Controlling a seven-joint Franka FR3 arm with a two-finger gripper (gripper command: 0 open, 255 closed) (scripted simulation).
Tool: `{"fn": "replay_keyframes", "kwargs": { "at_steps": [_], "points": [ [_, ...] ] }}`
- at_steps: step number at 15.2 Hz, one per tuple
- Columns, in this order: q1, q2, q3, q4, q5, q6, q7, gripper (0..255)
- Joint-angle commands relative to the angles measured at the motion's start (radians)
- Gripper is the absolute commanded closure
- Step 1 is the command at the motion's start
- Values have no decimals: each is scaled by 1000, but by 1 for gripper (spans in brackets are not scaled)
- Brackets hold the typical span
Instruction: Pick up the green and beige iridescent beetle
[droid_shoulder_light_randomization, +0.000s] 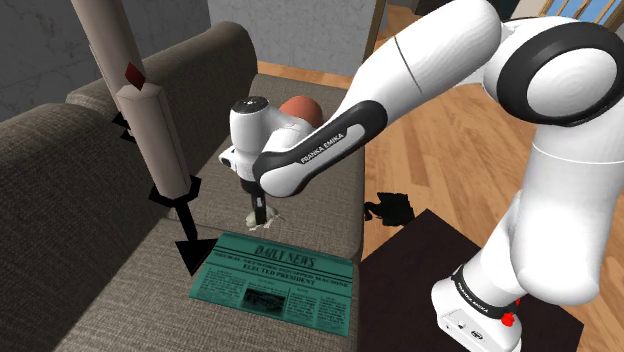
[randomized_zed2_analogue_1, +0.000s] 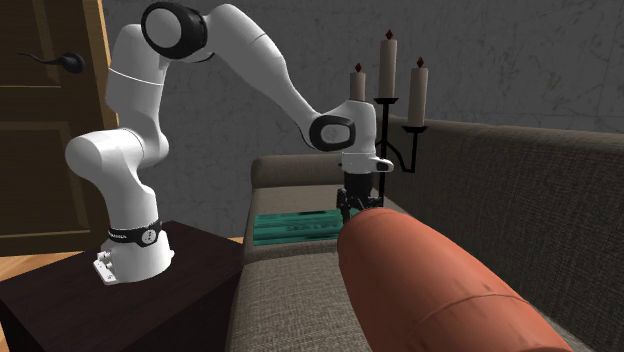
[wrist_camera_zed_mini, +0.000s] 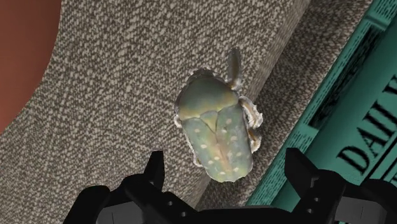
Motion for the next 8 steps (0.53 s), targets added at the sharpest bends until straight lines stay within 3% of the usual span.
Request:
{"fn": "replay_keyframes", "kwargs": {
  "at_steps": [1,7,8],
  "points": [
    [6,23,-3,2,-11,21,8,0],
    [14,67,-14,-2,-30,68,22,0],
    [13,67,-14,-1,-29,68,21,255]
  ]
}}
